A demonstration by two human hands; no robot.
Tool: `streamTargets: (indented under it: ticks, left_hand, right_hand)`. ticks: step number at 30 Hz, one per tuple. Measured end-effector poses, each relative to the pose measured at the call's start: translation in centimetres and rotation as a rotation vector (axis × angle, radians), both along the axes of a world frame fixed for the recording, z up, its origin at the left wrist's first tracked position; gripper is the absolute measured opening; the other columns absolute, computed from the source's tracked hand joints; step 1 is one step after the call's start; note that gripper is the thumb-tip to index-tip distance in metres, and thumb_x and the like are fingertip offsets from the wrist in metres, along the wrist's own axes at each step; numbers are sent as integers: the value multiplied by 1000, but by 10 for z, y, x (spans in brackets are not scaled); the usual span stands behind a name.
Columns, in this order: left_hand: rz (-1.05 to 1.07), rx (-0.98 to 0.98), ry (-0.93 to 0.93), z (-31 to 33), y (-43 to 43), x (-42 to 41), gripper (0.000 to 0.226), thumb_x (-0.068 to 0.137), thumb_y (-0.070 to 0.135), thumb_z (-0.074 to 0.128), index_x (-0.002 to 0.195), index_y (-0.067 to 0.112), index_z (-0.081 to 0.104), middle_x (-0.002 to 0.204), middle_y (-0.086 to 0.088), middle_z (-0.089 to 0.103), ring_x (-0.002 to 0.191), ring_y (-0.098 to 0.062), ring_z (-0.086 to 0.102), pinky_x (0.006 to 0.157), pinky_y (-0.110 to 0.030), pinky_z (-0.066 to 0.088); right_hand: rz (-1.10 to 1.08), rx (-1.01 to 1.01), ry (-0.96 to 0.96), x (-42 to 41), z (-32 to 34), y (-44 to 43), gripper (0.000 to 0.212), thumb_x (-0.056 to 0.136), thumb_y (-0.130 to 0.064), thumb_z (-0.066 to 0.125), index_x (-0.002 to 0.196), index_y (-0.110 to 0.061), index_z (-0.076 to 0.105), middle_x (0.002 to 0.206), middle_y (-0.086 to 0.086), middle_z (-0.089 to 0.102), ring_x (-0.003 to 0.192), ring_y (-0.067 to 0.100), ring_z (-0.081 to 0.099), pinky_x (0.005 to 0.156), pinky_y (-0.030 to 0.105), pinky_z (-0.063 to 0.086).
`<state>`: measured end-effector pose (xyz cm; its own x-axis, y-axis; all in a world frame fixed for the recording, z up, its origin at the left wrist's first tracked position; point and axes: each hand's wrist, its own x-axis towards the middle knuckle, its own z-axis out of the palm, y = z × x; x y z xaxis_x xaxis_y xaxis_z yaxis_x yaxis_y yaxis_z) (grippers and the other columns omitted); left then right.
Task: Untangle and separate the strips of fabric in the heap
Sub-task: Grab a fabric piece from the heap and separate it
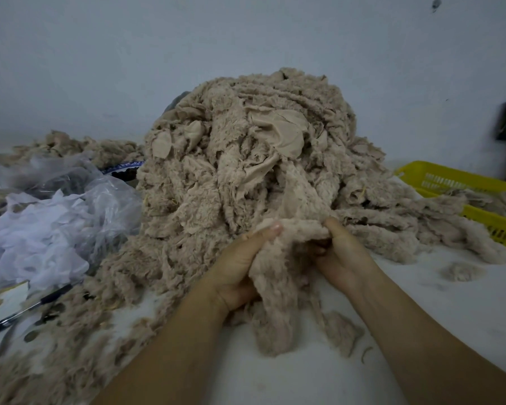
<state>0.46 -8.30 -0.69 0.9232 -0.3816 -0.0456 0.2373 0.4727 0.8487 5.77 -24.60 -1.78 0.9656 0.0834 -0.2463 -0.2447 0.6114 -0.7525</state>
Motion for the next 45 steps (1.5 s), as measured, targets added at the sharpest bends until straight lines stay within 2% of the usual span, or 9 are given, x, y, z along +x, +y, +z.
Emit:
streamTargets:
  ticks: [9,17,23,28,30,32,35,41,45]
  left_hand:
    - [196,-314,24,-2,18,12,41,91,44,55,90,13,82,93,-11,77,85,-22,76,68,-34,61]
    - [458,-443,90,-8,28,28,48,102,44,44,103,9,77,106,-14,75,93,-26,75,78,-44,53]
    - [402,-342,45,-6,28,24,33,98,33,54,102,12,80,108,-10,75,96,-23,74,73,-36,60]
    - [316,-175,-23,-4,16,17,42,81,15,60,119,-2,66,107,-18,70,95,-27,70,79,-36,59]
    - [303,-185,-21,-4,15,15,34,80,11,58,107,-1,73,103,-17,72,93,-25,72,75,-33,60]
    - [256,-252,-33,-3,15,15,32,84,11,53,103,2,77,105,-13,74,92,-21,73,73,-31,59]
    - [243,-441,-71,1,22,15,38,92,20,54,125,4,66,120,-13,70,76,-14,71,71,-27,58]
    - [348,-639,-26,3,34,21,19,82,30,68,87,15,77,73,1,68,58,-7,59,76,-27,55]
    - [401,-629,-9,5,34,21,35,84,30,67,107,5,76,117,-16,71,109,-29,69,95,-49,54]
  right_hand:
    - [-56,34,10,2,-2,3,12,98,-14,55,86,-13,54,66,1,46,42,6,41,37,19,36]
    - [47,-293,-226,-9,-2,3,51,99,-34,57,48,-28,53,48,-5,36,39,8,27,35,20,25]
    - [-136,-658,-362,-11,0,3,25,97,-46,53,81,-32,65,56,-12,58,48,5,52,47,20,45]
    - [180,-886,-637,-29,-1,26,34,73,-77,59,93,-49,61,90,-16,65,75,-5,62,62,12,47]
    - [267,-1105,-715,-31,-5,33,43,75,-72,60,102,-38,59,102,-14,59,90,-5,58,73,14,47]
    - [315,-1201,-768,-32,-7,35,21,88,-51,64,85,-32,56,85,-11,57,75,-8,54,64,11,43]
    - [326,-1276,-765,-30,-9,30,22,95,-26,61,77,-15,55,74,-1,52,62,0,45,55,14,34]
    - [-94,-874,-356,-15,-2,11,20,92,-21,57,76,-9,56,69,16,49,55,21,50,55,23,36]
    - [-210,-487,-160,-8,4,1,10,95,-25,56,100,-19,62,81,5,64,65,13,64,62,33,54]
